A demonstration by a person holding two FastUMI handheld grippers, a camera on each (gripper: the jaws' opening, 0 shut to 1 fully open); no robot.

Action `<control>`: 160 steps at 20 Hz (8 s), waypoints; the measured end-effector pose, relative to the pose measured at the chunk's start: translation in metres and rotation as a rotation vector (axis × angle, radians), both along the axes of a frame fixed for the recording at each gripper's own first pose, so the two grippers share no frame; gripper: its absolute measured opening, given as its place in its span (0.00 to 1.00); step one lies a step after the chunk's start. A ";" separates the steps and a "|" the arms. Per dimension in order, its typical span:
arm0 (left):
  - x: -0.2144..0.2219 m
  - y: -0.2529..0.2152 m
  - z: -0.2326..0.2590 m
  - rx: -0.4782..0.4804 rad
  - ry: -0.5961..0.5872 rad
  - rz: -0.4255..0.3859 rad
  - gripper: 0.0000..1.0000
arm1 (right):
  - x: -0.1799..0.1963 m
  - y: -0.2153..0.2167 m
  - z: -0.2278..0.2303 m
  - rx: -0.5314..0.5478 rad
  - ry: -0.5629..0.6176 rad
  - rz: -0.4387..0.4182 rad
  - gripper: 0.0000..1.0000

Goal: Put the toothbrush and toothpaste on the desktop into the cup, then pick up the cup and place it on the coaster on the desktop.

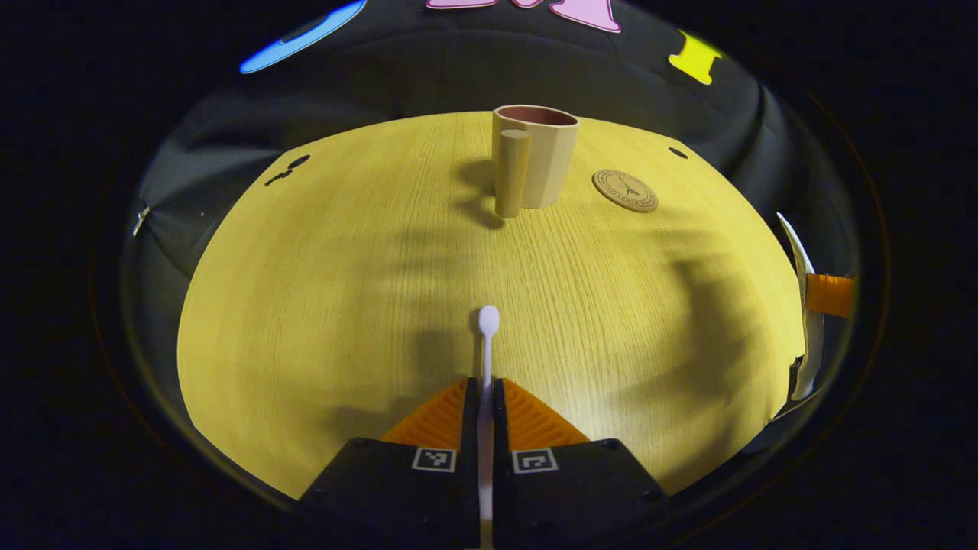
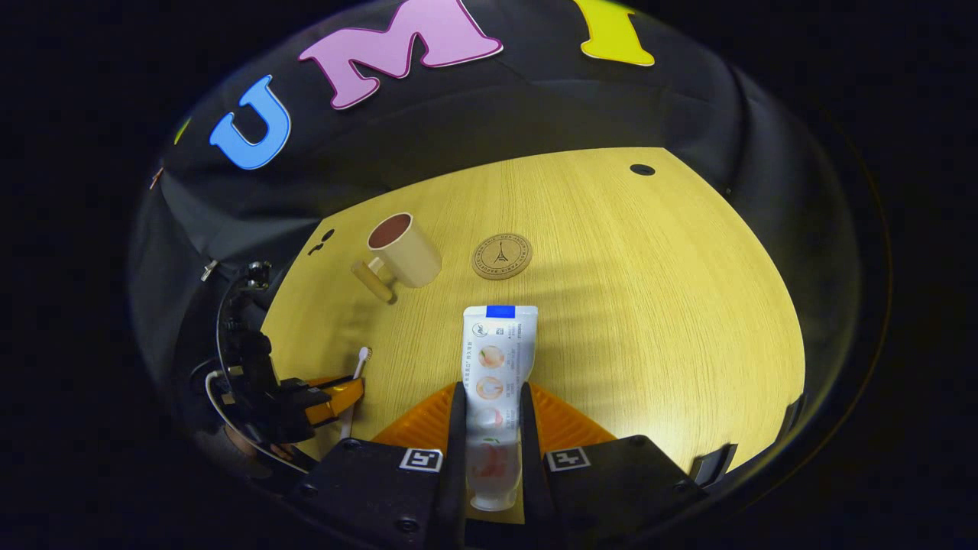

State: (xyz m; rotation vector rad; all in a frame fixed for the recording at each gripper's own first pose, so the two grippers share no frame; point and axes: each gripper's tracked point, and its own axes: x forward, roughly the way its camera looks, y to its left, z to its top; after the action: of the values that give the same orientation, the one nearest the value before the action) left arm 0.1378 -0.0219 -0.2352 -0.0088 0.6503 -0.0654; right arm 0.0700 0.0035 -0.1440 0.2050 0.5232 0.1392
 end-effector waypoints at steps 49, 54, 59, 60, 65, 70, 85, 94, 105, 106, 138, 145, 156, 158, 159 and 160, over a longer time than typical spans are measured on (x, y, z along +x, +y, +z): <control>-0.060 -0.008 0.082 -0.336 -0.481 -0.097 0.06 | 0.236 0.164 0.109 -0.113 -0.719 0.250 0.60; -0.035 -0.014 0.128 -0.363 -0.569 -0.117 0.06 | 0.216 0.136 0.135 0.008 -0.729 0.193 0.63; 0.017 -0.034 0.196 -0.397 -0.733 -0.172 0.06 | 0.180 0.090 0.120 0.056 -0.680 0.147 0.65; 0.027 -0.036 0.210 -0.410 -0.771 -0.180 0.06 | 0.175 0.085 0.107 0.072 -0.647 0.143 0.65; 0.058 -0.042 0.250 -0.437 -0.883 -0.181 0.06 | 0.161 0.059 0.056 0.045 -0.539 0.097 0.65; 0.082 -0.049 0.291 -0.417 -1.016 -0.195 0.06 | 0.142 0.051 0.016 0.076 -0.440 0.099 0.65; 0.165 -0.042 0.284 -0.311 -1.123 -0.149 0.06 | 0.135 0.018 0.009 0.051 -0.427 0.074 0.65; 0.162 -0.051 0.264 -0.238 -1.115 -0.167 0.15 | 0.142 0.019 0.008 0.085 -0.412 0.068 0.65; 0.131 -0.051 0.280 -0.179 -1.102 -0.211 0.39 | 0.143 0.030 0.006 0.111 -0.391 0.081 0.65; 0.127 -0.047 0.282 -0.183 -1.095 -0.207 0.40 | 0.143 0.031 0.005 0.114 -0.389 0.083 0.65; 0.128 -0.022 0.102 0.114 -0.142 -0.230 0.65 | 0.023 -0.049 -0.020 0.169 -0.120 -0.009 0.65; 0.152 -0.021 0.108 0.176 -0.055 -0.263 0.65 | 0.015 -0.071 -0.017 0.191 -0.122 -0.041 0.65; 0.171 -0.035 0.094 0.222 0.104 -0.312 0.34 | 0.016 -0.088 -0.023 0.233 -0.117 -0.074 0.65; 0.171 -0.038 0.094 0.213 0.105 -0.332 0.36 | 0.015 -0.089 -0.028 0.245 -0.107 -0.082 0.65; 0.171 -0.038 0.095 0.205 0.097 -0.335 0.31 | 0.016 -0.089 -0.029 0.247 -0.103 -0.084 0.65; 0.171 -0.038 0.095 0.197 0.092 -0.334 0.34 | 0.016 -0.090 -0.030 0.247 -0.101 -0.087 0.65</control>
State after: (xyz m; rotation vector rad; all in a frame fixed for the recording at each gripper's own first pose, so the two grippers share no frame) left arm 0.3090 -0.0603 -0.1401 0.2891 0.7431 -0.3245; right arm 0.0857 -0.0860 -0.1735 0.4592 0.3954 0.1289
